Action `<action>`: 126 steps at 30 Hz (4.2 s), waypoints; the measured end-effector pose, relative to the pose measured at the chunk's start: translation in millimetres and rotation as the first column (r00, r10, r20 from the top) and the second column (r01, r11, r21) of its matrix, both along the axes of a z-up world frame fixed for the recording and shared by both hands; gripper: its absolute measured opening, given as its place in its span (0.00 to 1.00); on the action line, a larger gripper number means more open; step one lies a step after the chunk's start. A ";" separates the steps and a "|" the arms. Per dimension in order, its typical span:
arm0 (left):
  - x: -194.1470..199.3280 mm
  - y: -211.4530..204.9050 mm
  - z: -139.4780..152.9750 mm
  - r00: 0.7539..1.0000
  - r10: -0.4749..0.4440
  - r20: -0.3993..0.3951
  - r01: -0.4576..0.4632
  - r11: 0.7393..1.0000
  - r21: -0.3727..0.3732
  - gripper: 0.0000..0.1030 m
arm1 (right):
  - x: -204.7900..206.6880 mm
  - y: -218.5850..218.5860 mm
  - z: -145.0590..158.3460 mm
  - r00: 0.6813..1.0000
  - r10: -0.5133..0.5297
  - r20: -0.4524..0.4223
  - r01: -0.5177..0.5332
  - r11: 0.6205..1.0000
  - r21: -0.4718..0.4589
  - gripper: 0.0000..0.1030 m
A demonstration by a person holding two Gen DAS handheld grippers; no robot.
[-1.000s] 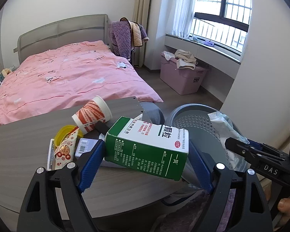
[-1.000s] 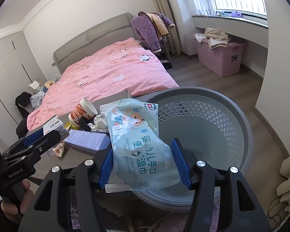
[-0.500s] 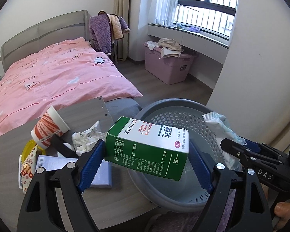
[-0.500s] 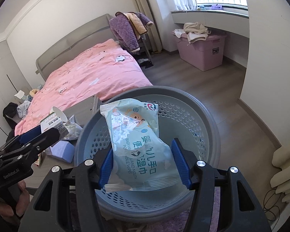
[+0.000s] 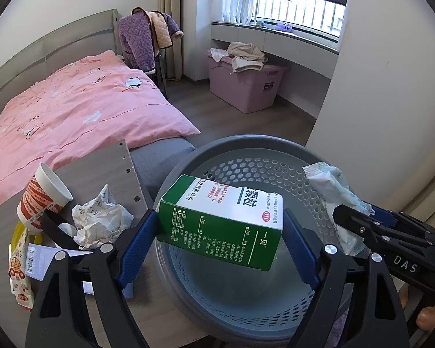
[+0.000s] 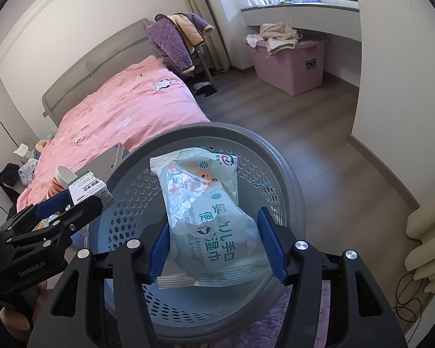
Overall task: Collect trash
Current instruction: 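Carry the wipes packet and green medicine box over the grey basket with both grippers, then open both grippers to drop the packet and box into the basket, then move both grippers back over the table toward the remaining trash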
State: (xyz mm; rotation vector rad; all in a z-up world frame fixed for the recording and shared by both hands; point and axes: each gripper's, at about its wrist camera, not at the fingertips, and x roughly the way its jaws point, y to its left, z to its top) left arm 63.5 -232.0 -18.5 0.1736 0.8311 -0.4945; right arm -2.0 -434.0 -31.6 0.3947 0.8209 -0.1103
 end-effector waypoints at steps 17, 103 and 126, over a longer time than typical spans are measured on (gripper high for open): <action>0.2 -4.9 -7.6 1.000 0.001 -0.003 -0.001 1.000 0.013 0.80 | -3.5 -1.9 -0.7 1.000 -0.001 0.024 0.001 1.000 0.007 0.65; -26.8 221.0 3.5 0.905 0.426 0.022 -0.425 0.905 -0.037 0.80 | 10.0 171.8 20.9 0.952 0.304 0.042 -0.303 0.953 -0.026 0.76; -3.7 269.5 -17.4 0.871 0.488 -0.046 -0.490 0.870 -0.049 0.80 | 44.0 224.8 12.7 0.920 0.392 -0.006 -0.392 0.919 -0.047 0.76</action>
